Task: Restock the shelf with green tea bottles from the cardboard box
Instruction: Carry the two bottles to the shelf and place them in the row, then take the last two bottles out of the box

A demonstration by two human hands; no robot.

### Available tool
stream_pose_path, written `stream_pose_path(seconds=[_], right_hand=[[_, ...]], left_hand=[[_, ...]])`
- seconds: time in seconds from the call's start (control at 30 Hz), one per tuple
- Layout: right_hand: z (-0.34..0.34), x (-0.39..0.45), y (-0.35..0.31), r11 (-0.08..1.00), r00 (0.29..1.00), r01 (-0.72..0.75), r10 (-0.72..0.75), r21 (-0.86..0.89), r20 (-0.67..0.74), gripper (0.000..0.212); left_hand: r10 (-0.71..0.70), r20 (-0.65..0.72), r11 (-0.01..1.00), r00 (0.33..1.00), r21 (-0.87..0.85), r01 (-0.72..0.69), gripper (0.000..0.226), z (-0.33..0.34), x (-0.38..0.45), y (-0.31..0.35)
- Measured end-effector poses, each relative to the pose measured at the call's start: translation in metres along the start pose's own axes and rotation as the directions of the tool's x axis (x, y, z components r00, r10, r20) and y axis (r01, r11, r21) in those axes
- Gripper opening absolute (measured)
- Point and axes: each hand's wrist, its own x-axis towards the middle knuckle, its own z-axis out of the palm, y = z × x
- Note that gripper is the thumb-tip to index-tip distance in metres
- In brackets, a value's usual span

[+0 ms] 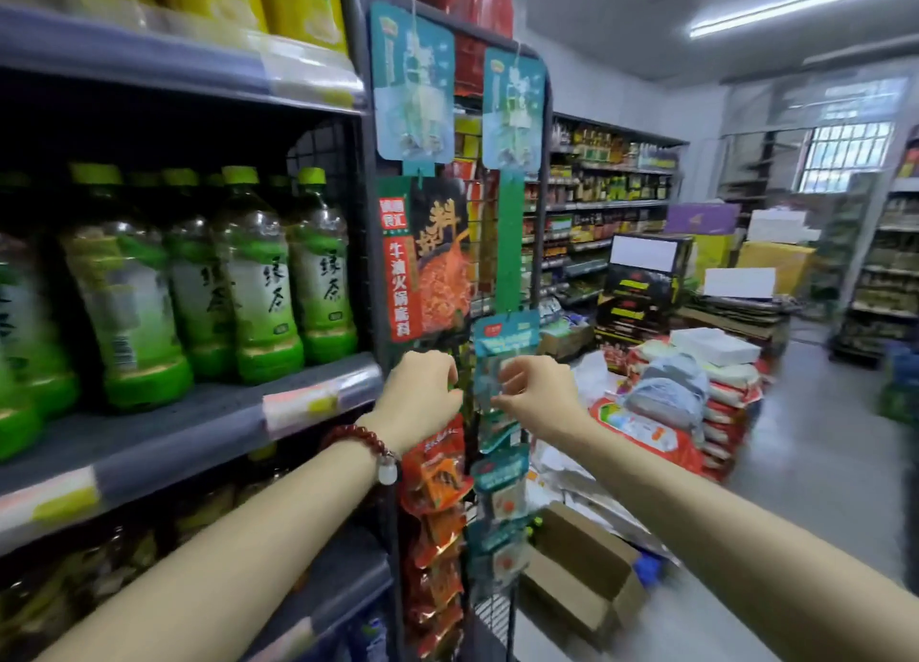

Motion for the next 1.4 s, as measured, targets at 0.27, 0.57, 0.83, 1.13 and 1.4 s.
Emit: stream_pose_path(seconds=[0.27,0.57,0.83,1.13,1.4], right_hand=[[-0.06,0.018,0.167,0.977,0.986,-0.165,0.161,-0.134,-0.038,0.023],[-0.07,0.063,0.314,0.935,0.945,-0.322,0.326,-0.146,0.0,0.029],[-0.032,0.184,0.409,0.923,0.925,-0.349,0.367,-0.16,0.097,0.026],[0.017,0.318,0.494,0.946,0.92,-0.288,0.316,-0.147,0.232,0.026],[0.106,0.427,0.609,0.975,0.869,-0.14,0.205,-0.175,0.45,0.028]], left_hand=[[0.086,0.139,0.994,0.987,-0.082,-0.075,0.012,0.148,0.066,0.092],[0.07,0.295,0.992,0.953,-0.124,-0.034,0.013,0.293,0.152,0.136],[-0.009,0.329,0.992,0.944,-0.117,0.051,0.016,0.4,0.267,0.124],[-0.164,0.397,0.971,0.903,-0.097,0.219,0.006,0.49,0.374,0.104],[-0.45,0.348,0.858,0.823,-0.087,0.506,0.007,0.625,0.425,0.049]])
